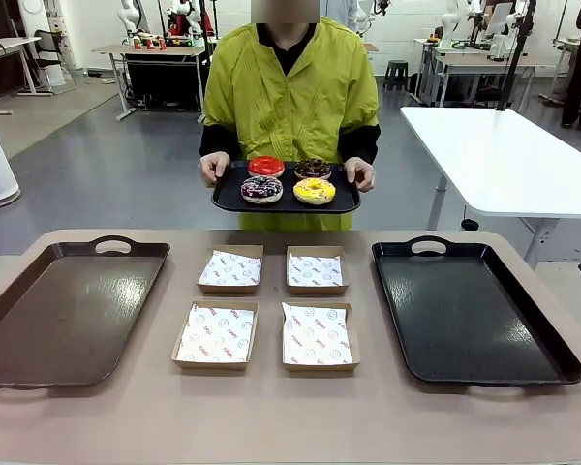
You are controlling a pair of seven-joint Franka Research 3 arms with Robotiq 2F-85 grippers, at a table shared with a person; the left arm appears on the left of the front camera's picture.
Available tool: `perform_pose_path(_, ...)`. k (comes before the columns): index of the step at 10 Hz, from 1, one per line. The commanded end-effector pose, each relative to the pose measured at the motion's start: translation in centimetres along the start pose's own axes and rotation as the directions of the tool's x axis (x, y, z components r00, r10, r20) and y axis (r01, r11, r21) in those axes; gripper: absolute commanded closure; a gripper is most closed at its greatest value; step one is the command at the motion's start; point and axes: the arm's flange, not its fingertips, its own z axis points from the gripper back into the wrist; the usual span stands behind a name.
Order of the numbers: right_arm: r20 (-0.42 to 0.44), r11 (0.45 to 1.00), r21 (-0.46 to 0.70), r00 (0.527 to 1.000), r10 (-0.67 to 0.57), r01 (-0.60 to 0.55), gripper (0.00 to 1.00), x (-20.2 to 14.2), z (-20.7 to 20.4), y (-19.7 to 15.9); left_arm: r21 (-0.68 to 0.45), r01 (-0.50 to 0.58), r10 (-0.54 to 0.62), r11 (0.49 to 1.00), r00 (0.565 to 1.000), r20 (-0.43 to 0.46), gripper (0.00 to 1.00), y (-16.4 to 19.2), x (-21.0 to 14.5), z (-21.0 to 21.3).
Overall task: Individually package the donuts and arrange them on the tray.
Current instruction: Pick up one Paper togo box.
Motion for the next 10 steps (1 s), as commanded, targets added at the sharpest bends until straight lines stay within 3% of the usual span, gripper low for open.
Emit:
perform_pose_path(1,0.0,1.0,0.0,1.0,0.0,0.0,0.0,0.0,0.0,0.0,-0.003,0.006,-0.006,1.0,1.0,0.021,0.0,0.0,0.1,0.0)
perform_pose_path(2,0.002,0.999,-0.049,1.0,0.01,-0.01,0.0,1.1,-1.4,2.8,-0.003,0.006,-0.006,1.0,1.0,0.021,0.0,0.0,0.1,0.0)
perform_pose_path(5,-0.109,0.959,-0.283,0.994,-0.007,-0.024,0.0,4.4,-8.1,10.1,-0.003,0.006,-0.006,1.0,1.0,0.021,0.0,0.0,0.1,0.0)
perform_pose_path(6,-0.157,0.921,-0.388,0.987,-0.028,-0.036,0.0,4.9,-11.8,11.6,-0.003,0.006,-0.006,1.0,1.0,0.021,0.0,0.0,0.1,0.0)
perform_pose_path(8,-0.171,0.831,-0.551,0.985,-0.031,-0.069,0.0,5.4,-19.0,13.1,-0.003,0.006,-0.006,1.0,1.0,0.021,0.0,0.0,0.1,0.0)
perform_pose_path(10,-0.213,0.699,-0.7,0.977,-0.006,-0.148,0.0,4.0,-27.4,12.6,-0.003,0.006,-0.006,1.0,1.0,0.021,0.0,0.0,0.1,0.0)
